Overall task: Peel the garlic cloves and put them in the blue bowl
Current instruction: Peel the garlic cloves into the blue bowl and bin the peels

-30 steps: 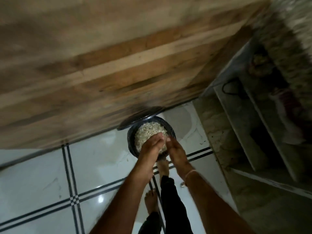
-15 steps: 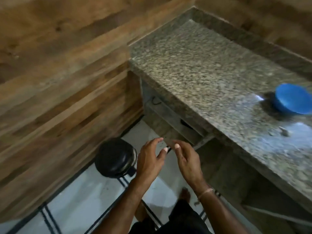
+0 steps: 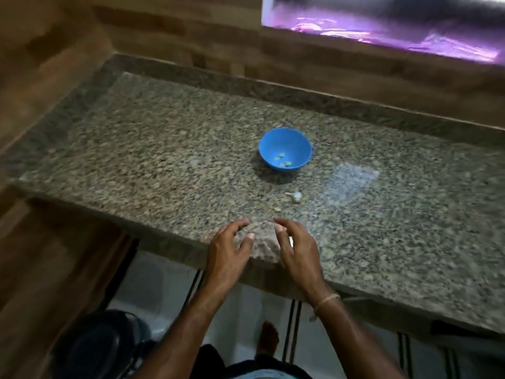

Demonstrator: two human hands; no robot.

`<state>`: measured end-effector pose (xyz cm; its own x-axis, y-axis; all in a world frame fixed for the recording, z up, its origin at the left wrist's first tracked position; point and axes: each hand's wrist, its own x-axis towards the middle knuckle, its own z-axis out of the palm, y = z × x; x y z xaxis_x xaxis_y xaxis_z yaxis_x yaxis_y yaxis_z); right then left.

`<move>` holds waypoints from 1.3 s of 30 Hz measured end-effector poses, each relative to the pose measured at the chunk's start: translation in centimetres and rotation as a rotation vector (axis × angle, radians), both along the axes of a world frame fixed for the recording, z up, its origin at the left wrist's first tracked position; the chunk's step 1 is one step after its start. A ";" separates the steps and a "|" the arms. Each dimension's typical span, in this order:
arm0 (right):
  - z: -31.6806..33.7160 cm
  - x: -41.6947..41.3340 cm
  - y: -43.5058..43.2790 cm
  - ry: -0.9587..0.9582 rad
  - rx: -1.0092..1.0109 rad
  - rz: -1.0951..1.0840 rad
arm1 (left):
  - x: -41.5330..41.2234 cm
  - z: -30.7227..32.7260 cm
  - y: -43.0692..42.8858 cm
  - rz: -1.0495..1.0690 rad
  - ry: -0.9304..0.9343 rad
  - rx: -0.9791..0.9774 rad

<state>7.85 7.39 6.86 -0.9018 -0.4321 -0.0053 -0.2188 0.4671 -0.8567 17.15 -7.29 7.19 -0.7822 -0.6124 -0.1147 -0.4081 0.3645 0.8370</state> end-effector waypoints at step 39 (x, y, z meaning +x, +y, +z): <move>-7.2 -16.3 1.4 0.085 0.541 -0.100 | -21.7 -3.5 0.3 -0.194 0.039 -0.520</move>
<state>-8.47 8.78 -0.32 -0.9453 -0.3001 -0.1277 -0.2088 0.8578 -0.4696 -4.57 -6.97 3.70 -0.8838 -0.4249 0.1959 -0.2646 0.7992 0.5397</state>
